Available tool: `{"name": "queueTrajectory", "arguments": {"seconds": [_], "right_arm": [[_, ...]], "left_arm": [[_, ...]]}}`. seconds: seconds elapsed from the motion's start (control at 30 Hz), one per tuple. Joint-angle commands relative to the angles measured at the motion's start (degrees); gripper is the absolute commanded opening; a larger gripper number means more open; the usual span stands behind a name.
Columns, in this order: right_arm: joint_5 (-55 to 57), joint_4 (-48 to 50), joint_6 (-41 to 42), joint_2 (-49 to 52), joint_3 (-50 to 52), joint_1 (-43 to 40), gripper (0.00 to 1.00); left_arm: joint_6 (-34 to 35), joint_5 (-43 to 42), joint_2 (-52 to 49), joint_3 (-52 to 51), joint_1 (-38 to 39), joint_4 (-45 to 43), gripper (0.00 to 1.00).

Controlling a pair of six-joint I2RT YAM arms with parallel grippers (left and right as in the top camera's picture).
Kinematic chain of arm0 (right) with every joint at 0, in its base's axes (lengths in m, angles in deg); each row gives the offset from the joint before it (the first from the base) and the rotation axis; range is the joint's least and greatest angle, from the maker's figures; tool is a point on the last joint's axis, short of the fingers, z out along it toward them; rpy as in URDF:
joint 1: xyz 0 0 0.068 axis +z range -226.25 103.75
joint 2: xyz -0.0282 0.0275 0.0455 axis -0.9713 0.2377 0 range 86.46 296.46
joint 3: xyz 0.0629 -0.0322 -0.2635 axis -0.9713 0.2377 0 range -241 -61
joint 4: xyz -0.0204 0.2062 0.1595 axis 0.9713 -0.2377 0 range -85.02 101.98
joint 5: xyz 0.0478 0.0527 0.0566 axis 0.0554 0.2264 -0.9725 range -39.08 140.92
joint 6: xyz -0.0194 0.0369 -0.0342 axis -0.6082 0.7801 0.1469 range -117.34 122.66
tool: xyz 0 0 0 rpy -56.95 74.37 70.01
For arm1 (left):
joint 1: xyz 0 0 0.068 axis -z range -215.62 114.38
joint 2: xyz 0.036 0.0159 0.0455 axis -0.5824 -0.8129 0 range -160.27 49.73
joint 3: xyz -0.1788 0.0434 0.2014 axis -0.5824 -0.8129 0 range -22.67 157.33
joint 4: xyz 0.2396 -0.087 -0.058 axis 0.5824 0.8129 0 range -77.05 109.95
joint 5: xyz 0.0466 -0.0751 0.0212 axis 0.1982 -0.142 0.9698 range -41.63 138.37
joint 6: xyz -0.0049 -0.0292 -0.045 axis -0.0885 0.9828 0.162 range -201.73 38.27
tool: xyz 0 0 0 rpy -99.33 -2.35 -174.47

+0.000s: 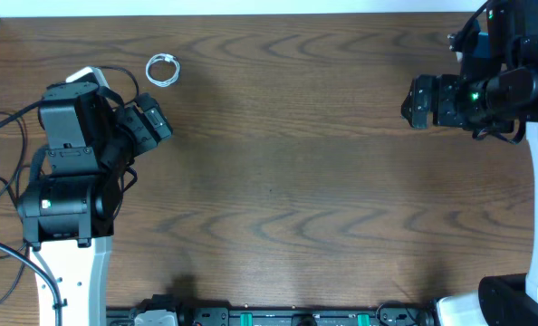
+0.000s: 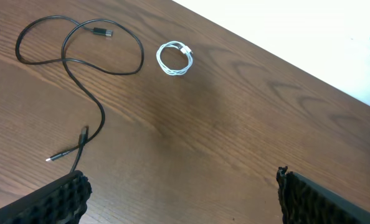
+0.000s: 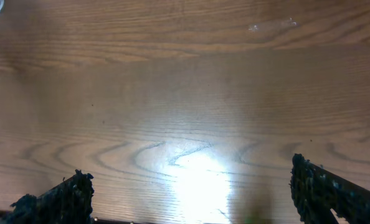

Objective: Untangle cables

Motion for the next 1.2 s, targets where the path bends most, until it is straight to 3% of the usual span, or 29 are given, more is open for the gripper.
{"name": "queueTrajectory", "arguments": {"seconds": [0.0, 0.23, 0.5, 0.73, 1.17], "right_arm": [[-0.5, -0.1, 0.5, -1.3, -0.9, 1.1, 0.99], [2.9, 2.3, -1.7, -3.4, -0.8, 5.8, 0.99], [9.9, 22.9, -4.1, -12.0, 9.9, 9.6, 0.99], [6.8, 44.0, -9.6, -26.5, 32.6, 7.2, 0.99], [-0.4, 75.6, -10.3, -67.6, 83.6, -4.7, 0.99]], "left_arm": [[-1.0, 0.3, -0.2, 0.1, -0.2, 0.2, 0.98], [-1.0, 0.3, -0.2, 0.1, -0.2, 0.2, 0.97], [-1.0, 0.3, -0.2, 0.1, -0.2, 0.2, 0.98], [-1.0, 0.3, -0.2, 0.1, -0.2, 0.2, 0.97], [-1.0, 0.3, -0.2, 0.1, -0.2, 0.2, 0.98]]}}
